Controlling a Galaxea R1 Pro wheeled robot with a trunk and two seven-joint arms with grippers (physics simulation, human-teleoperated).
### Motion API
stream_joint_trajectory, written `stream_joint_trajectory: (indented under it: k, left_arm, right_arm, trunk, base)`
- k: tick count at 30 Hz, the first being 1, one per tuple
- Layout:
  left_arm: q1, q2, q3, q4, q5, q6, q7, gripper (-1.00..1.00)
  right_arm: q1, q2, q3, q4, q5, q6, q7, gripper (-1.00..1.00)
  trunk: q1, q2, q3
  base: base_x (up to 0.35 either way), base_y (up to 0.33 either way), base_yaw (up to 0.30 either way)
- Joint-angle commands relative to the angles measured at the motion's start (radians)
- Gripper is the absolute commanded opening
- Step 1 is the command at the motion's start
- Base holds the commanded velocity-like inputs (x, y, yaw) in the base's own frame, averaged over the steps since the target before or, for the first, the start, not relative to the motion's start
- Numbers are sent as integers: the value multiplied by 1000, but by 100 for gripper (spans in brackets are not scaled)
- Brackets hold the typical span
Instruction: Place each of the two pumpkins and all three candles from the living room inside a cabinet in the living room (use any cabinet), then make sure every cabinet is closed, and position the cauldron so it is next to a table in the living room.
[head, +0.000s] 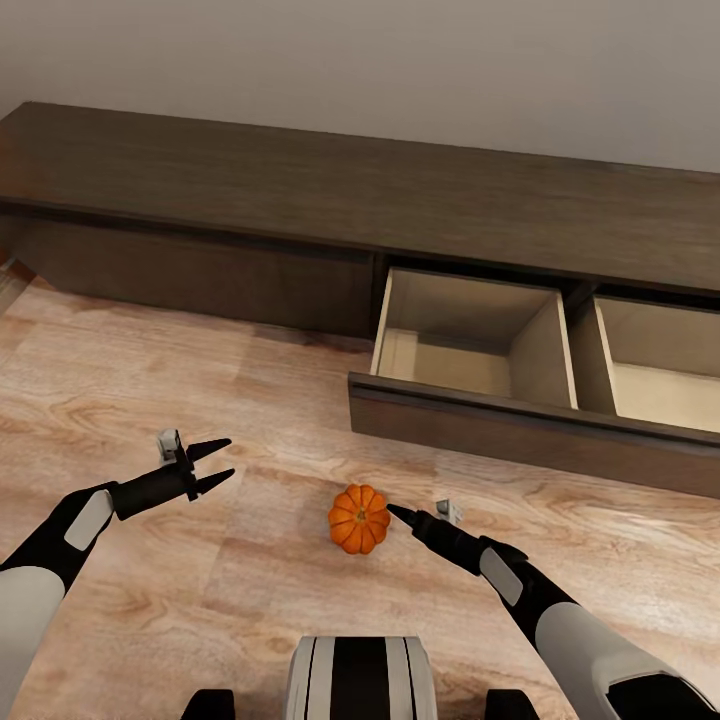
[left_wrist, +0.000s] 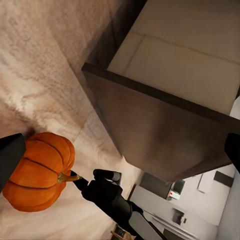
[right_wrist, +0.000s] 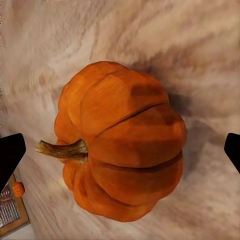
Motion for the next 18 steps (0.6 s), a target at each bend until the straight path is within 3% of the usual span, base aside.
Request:
stream_joint_trajectory:
  k: [1,18]
  left_arm:
    - [0,0,1,0,-1,4,-3,100]
    - [0,0,3,0,-1,4,-3,100]
  right_arm:
    - [0,-1,4,-1,-10,8,0,100]
    - [0,-1,4,-1,-10,8,1,100]
  trunk:
    - [0,0,-4]
    - [3,-2,-24]
  base:
    - [0,0,0]
    - [0,0,0]
